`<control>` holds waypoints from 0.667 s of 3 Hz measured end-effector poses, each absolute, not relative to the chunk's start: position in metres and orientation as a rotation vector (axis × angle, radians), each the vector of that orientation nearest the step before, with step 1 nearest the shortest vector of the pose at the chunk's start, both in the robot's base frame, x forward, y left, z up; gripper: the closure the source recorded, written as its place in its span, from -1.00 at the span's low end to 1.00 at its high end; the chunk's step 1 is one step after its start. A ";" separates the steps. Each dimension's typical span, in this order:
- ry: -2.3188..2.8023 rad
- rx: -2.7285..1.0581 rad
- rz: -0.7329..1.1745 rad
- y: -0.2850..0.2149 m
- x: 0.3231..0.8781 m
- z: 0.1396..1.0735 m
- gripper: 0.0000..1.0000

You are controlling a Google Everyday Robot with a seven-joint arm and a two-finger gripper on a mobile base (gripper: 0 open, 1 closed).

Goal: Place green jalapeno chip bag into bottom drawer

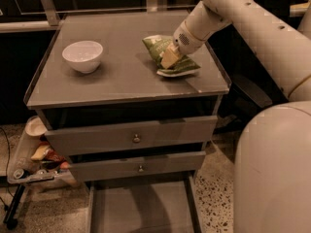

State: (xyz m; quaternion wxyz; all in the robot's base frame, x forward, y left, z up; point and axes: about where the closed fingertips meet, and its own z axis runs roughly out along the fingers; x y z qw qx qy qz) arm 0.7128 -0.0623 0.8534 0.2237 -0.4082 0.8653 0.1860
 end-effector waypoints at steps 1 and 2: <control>2.328 -1.162 0.527 -0.079 0.680 0.870 1.00; 2.321 -1.192 0.537 -0.095 0.635 0.870 1.00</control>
Offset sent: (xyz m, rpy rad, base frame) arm -0.1318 -0.0548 0.0266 0.0253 -0.0470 0.0840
